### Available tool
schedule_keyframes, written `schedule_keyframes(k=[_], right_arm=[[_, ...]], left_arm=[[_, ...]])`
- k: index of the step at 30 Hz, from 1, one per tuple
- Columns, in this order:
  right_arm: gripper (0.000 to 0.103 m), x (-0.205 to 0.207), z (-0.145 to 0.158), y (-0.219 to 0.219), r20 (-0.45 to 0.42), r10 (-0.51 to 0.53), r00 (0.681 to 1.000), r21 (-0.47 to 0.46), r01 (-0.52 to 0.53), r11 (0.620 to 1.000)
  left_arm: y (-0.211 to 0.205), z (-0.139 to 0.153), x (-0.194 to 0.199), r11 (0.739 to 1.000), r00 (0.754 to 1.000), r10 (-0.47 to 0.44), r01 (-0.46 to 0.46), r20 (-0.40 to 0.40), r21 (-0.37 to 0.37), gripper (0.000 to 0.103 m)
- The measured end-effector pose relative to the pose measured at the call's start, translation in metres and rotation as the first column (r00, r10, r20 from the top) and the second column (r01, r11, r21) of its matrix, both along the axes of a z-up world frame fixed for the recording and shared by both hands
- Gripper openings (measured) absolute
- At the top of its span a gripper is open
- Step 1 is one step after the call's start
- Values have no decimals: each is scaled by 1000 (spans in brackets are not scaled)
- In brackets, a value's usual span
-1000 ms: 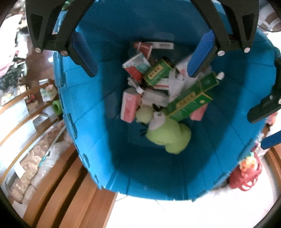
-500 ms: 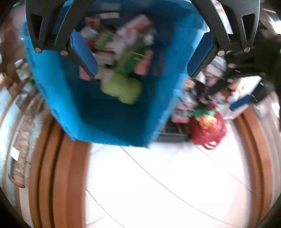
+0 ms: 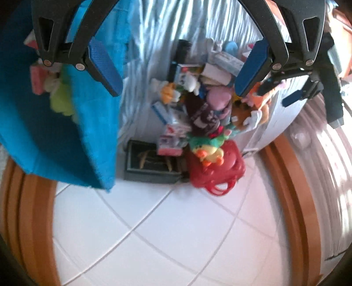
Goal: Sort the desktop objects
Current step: 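Lift both tools out of the crate toward the pile, then grasp a white medicine box with the left tool while the right tool grasps a white plush toy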
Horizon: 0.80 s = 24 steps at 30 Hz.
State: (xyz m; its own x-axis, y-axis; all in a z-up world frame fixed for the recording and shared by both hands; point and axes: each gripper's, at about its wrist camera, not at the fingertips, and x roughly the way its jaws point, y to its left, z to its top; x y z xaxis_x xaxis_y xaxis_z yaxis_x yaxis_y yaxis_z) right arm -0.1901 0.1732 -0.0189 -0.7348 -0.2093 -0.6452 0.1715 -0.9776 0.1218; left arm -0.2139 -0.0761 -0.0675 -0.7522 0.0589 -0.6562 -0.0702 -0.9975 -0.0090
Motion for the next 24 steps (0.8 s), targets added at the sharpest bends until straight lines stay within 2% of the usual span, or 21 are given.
schedule_keyframes(k=[5, 12, 15, 18, 20, 21, 23, 24], right_arm=[[103, -30, -57, -16, 89, -16, 996, 20, 14, 1000], [103, -58, -143, -23, 211, -4, 978, 54, -7, 999], [103, -66, -170, -22, 237, -4, 972, 61, -11, 998], [103, -73, -194, -20, 261, 13, 965, 31, -22, 999], [103, -80, -206, -24, 265, 26, 964, 26, -35, 999], [103, -85, -211, -26, 271, 34, 962, 27, -43, 999], [103, -94, -218, -31, 278, 54, 959, 4, -58, 998], [103, -97, -219, -32, 272, 59, 960, -11, -58, 998]], left_arm=[[-31, -44, -5, 996, 992, 73, -78, 104, 45, 80], [-16, -113, -7, 975, 963, 152, -183, 223, 128, 80], [-5, -142, -18, 967, 949, 179, -218, 258, 131, 80], [6, -165, -34, 969, 938, 207, -236, 276, 76, 79], [8, -179, -46, 971, 932, 207, -233, 299, 55, 61], [9, -182, -50, 973, 931, 189, -220, 312, 66, 41], [8, -179, -55, 975, 940, 173, -207, 294, 87, 35], [10, -170, -55, 979, 954, 167, -190, 248, 71, 31]])
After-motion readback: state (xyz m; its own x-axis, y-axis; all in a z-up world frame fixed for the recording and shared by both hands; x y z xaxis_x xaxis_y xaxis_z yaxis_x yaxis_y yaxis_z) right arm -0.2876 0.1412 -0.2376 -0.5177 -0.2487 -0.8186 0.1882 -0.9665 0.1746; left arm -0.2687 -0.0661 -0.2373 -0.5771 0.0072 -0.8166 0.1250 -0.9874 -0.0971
